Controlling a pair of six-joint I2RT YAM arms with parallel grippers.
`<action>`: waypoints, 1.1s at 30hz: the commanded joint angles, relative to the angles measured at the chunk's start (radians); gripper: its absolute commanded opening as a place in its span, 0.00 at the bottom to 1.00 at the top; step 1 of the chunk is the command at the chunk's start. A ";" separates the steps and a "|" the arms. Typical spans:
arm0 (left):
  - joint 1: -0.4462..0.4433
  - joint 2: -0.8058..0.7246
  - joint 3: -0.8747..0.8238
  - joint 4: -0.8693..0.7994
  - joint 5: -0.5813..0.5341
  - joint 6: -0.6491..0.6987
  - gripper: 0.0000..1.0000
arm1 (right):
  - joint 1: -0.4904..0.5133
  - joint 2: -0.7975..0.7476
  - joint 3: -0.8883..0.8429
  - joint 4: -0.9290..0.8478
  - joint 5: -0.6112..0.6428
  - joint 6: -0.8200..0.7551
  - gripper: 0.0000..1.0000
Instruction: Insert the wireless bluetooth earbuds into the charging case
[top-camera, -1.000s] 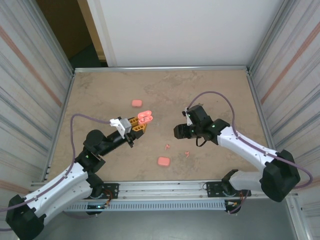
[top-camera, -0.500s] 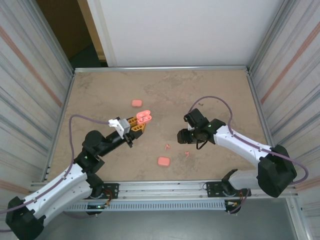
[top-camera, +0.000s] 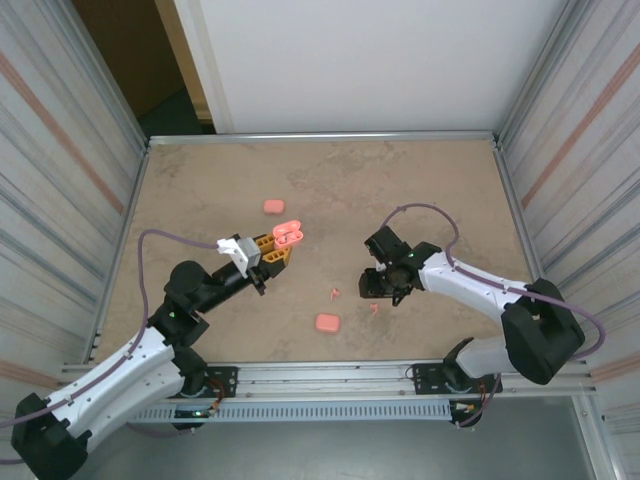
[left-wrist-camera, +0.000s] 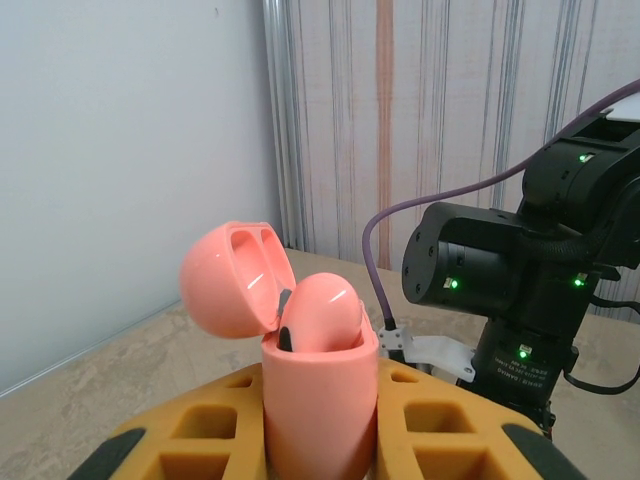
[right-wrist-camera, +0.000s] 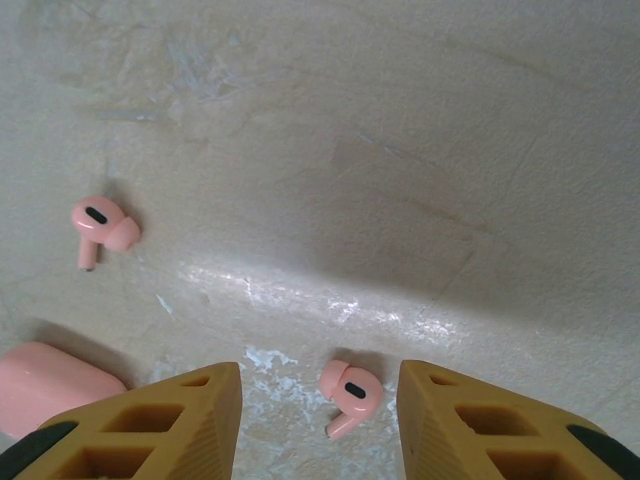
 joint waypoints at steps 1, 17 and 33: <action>-0.006 -0.016 -0.007 0.015 -0.011 0.019 0.00 | 0.006 0.019 -0.018 -0.013 0.015 0.026 0.43; -0.005 -0.009 -0.007 0.017 -0.011 0.019 0.00 | 0.013 0.064 -0.017 0.013 -0.004 0.016 0.39; -0.006 -0.005 -0.006 0.015 -0.012 0.019 0.00 | 0.025 0.124 -0.015 -0.012 -0.005 0.013 0.36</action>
